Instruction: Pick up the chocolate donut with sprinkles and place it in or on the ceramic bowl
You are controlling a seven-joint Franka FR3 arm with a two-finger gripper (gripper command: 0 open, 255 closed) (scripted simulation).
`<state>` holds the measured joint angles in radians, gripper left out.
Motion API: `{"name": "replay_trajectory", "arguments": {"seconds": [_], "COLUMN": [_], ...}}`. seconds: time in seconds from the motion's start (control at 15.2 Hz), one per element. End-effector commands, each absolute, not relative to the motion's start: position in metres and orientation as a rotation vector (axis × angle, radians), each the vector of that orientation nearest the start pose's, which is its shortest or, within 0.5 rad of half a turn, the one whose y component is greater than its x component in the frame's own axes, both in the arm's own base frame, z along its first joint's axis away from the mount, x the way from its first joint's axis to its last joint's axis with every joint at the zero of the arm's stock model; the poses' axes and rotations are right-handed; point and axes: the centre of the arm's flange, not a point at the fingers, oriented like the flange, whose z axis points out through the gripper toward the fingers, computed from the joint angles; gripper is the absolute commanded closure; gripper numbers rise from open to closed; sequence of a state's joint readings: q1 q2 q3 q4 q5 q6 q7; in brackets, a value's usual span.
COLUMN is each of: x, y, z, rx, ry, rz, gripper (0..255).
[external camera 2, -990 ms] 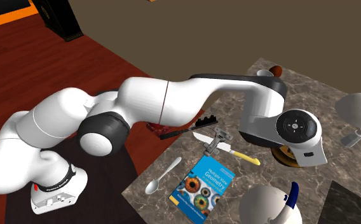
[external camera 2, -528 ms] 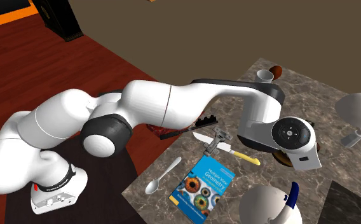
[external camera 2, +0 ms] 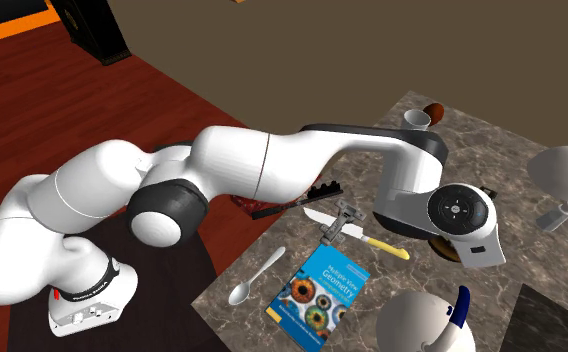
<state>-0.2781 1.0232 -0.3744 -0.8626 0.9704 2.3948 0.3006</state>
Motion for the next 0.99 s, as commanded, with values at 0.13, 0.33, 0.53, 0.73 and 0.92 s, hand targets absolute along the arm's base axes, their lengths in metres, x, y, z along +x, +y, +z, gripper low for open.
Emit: {"name": "replay_trajectory", "arguments": {"seconds": [0.13, 0.33, 0.53, 0.73, 0.92], "x": [0.747, 0.719, 0.712, 0.712, 0.712], "y": [-0.37, -0.371, -0.371, -0.371, -0.371], "z": [0.363, 0.391, 0.399, 0.399, 0.399], "rx": [-2.085, -2.085, -2.085, -2.085, -2.085], "ry": [1.466, 1.466, 1.466, 1.466, 1.466], "rz": [-0.809, -0.809, -0.809, -0.809, -0.809], "gripper": [0, 0, 0, 0, 0]}}
